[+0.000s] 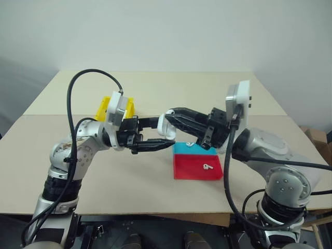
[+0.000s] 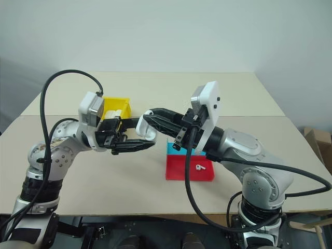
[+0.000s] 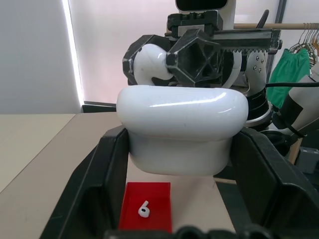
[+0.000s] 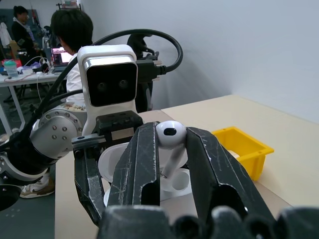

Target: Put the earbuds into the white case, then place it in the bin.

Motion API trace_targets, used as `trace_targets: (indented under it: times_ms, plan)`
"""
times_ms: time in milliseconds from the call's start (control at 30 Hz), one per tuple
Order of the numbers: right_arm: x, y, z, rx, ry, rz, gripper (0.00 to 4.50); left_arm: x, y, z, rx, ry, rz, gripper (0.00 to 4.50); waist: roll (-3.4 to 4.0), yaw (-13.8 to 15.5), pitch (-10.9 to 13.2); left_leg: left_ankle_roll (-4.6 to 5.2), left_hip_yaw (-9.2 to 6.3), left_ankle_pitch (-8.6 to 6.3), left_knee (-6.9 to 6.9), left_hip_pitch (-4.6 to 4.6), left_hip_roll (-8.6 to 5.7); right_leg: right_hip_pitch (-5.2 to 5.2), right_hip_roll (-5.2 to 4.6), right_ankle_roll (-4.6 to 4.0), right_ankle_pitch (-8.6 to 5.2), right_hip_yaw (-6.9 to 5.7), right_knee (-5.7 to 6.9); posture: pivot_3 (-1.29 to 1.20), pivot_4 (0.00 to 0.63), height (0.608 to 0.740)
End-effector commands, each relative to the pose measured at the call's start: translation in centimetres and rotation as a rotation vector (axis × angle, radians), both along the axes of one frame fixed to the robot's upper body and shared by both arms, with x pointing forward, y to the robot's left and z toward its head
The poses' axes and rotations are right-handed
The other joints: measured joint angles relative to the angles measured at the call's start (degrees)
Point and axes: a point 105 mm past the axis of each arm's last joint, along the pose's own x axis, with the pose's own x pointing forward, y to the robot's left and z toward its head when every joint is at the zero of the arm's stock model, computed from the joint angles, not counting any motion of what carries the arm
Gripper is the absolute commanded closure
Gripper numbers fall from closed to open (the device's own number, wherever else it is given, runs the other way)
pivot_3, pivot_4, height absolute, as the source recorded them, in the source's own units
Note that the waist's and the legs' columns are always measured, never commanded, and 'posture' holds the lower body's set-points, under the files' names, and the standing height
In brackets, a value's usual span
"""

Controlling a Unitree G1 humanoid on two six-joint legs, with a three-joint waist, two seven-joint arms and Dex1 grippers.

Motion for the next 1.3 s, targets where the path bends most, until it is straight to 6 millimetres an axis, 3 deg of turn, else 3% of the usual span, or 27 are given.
trace_targets:
  times_ms: [33, 667, 1000, 1167, 1300]
  plan:
    - [0.0, 0.0, 0.3, 0.011, -0.033, -0.012, 3.89, -0.5, 0.1, 1.1, -0.023, -0.061, -0.011, 1.73, 0.0, 0.03, 0.0, 0.0, 0.0, 0.0, 0.0, 0.0, 0.0, 0.01, 0.0, 0.0, 0.0, 0.0, -0.01, 0.0, 0.15, 0.74]
    - [0.4, -0.1, -1.0, -0.082, -0.077, -0.035, 3.89, -0.4, -0.2, 1.3, -0.045, -0.091, -0.009, 1.73, 0.0, 0.17, 0.0, 0.0, 0.0, 0.0, 0.0, -0.04, 0.0, -0.01, 0.0, 0.0, 0.0, 0.0, -0.05, 0.0, 0.15, 0.74]
    - [0.2, -0.4, -0.9, -0.104, -0.089, 0.008, 0.69, 0.0, -0.2, 1.5, -0.046, -0.105, 0.012, 1.73, -0.01, 0.14, 0.0, 0.0, 0.0, 0.0, 0.0, -0.04, 0.0, 0.0, 0.0, 0.0, 0.0, 0.0, -0.06, 0.0, 0.15, 0.74]
    - [0.3, -1.0, 0.0, -0.077, -0.106, 0.008, 0.69, 0.3, -0.4, 1.2, -0.038, -0.104, 0.018, 1.73, -0.01, 0.18, 0.0, 0.0, 0.0, 0.0, 0.0, -0.06, 0.0, -0.01, 0.0, 0.01, 0.0, 0.0, -0.08, 0.0, 0.15, 0.74]
    - [0.4, -2.6, 1.7, -0.07, -0.122, 0.008, 0.85, 1.2, -0.6, 0.3, -0.011, -0.079, 0.043, 1.73, -0.01, 0.23, 0.0, 0.0, 0.0, 0.0, 0.0, -0.08, -0.01, -0.01, -0.01, 0.01, 0.0, 0.0, -0.09, 0.0, 0.15, 0.74]
